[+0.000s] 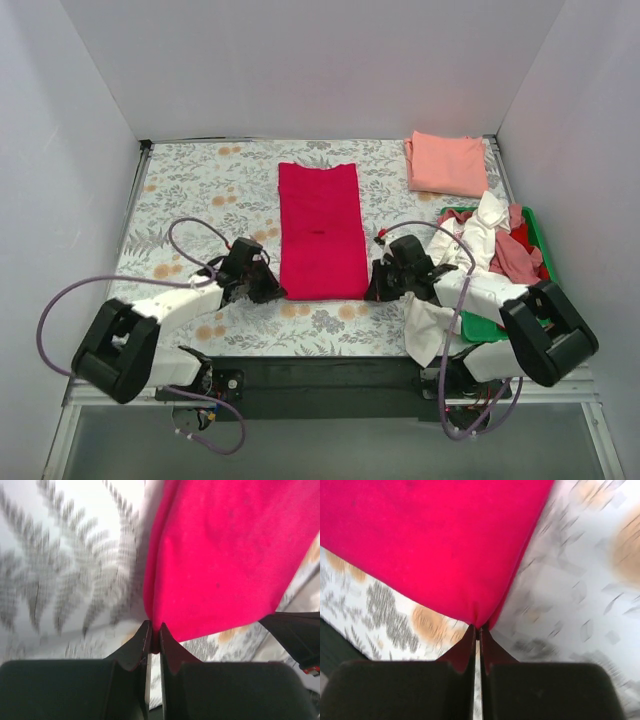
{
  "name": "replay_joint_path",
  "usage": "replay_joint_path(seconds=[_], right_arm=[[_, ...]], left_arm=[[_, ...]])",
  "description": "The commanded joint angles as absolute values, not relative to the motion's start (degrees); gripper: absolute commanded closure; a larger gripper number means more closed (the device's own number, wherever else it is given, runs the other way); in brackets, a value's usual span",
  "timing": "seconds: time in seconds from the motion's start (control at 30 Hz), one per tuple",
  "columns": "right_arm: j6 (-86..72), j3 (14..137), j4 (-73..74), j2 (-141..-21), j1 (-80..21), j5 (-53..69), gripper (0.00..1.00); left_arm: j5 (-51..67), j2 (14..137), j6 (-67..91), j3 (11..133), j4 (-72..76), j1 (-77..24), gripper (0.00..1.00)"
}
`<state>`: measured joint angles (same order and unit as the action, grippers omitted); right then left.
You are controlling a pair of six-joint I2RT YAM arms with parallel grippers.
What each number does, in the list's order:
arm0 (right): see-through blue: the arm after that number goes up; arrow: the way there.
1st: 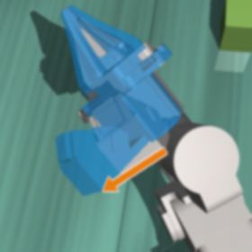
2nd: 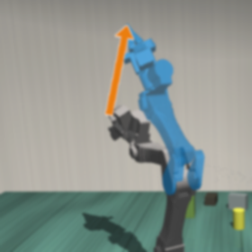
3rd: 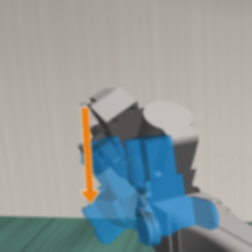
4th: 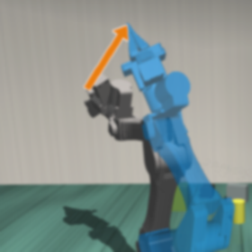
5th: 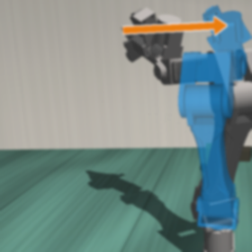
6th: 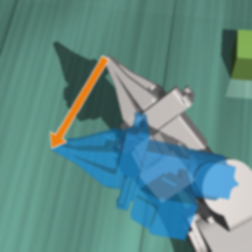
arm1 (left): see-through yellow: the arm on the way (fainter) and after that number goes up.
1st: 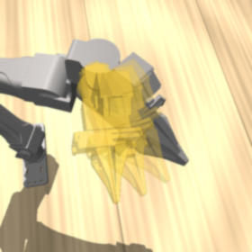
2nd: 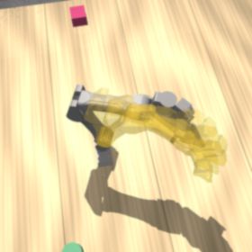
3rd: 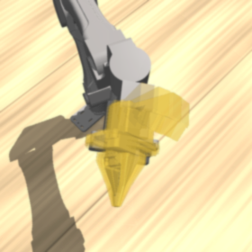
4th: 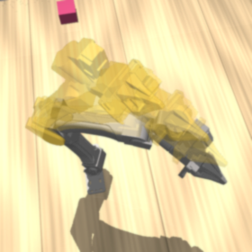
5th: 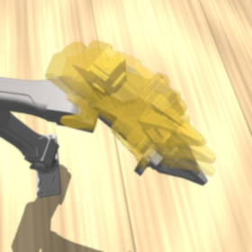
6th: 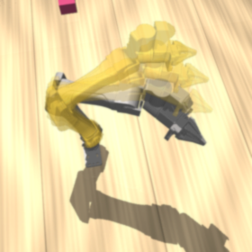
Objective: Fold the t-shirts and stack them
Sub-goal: Fold the tshirt
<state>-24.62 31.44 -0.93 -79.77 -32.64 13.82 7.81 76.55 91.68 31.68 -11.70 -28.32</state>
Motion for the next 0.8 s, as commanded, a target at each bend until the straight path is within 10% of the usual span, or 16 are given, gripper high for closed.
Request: replay_joint_path(seconds=[0.0, 0.3, 0.77], right_arm=[[-27.8, 27.1, 5.9, -72.9, -38.4, 11.2, 0.99], [-31.6, 29.8, 11.4, -53.7, -48.6, 5.1, 0.99], [-22.9, 50.5, 14.5, -61.1, -39.2, 1.3, 0.99]], left_arm=[[4.4, 63.5, 95.8, 25.7, -21.3, -31.7, 1.0], [4.5, 36.0, 99.4, 24.5, -30.1, -35.9, 1.0], [-19.8, 53.2, 100.3, 47.6, -36.9, -35.7, 1.0]])
